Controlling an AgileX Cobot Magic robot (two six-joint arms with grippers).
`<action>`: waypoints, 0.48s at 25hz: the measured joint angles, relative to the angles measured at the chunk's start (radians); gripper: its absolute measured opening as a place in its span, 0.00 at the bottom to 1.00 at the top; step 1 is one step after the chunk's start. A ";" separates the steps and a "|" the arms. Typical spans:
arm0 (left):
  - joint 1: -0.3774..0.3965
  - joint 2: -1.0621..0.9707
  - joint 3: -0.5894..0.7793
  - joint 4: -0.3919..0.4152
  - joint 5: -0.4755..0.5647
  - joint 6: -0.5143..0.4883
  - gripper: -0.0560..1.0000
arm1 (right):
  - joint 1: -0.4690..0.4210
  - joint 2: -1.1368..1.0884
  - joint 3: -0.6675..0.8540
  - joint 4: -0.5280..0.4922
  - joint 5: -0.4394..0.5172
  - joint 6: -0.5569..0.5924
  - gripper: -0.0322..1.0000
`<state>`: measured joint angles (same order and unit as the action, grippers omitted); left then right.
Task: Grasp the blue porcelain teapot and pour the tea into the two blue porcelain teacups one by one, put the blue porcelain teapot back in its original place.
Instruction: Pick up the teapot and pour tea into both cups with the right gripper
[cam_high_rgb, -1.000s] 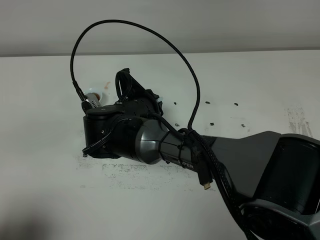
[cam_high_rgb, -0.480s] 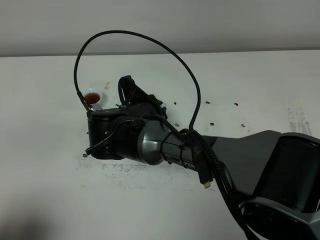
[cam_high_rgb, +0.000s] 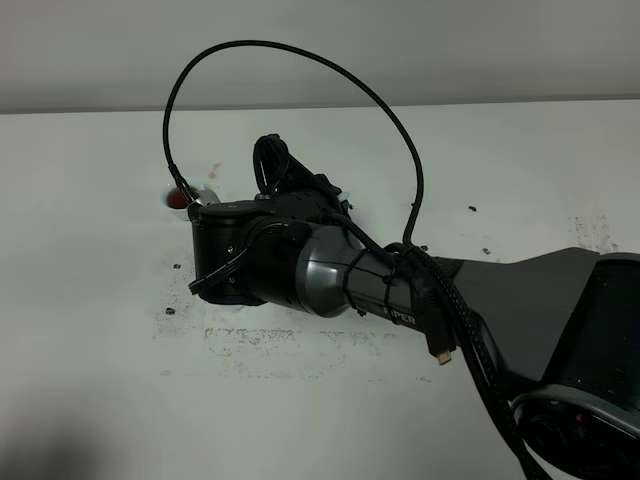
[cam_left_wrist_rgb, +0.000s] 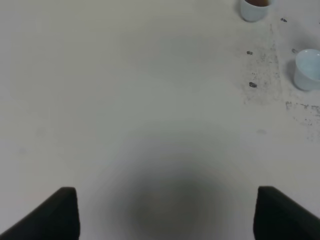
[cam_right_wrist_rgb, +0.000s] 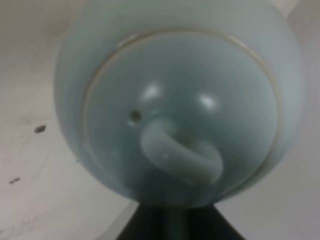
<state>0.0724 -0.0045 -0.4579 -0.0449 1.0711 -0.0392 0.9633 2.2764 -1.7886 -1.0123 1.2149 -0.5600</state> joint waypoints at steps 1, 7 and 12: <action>0.000 0.000 0.000 0.000 0.000 0.000 0.70 | 0.001 0.000 0.000 0.000 0.000 0.000 0.09; 0.000 0.000 0.000 0.000 0.000 0.000 0.70 | 0.037 0.000 0.000 -0.019 0.000 0.016 0.09; 0.000 0.000 0.000 0.000 0.000 0.000 0.70 | 0.037 0.000 0.000 -0.031 0.001 0.031 0.09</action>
<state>0.0724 -0.0045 -0.4579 -0.0449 1.0711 -0.0392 1.0005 2.2761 -1.7886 -1.0432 1.2160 -0.5291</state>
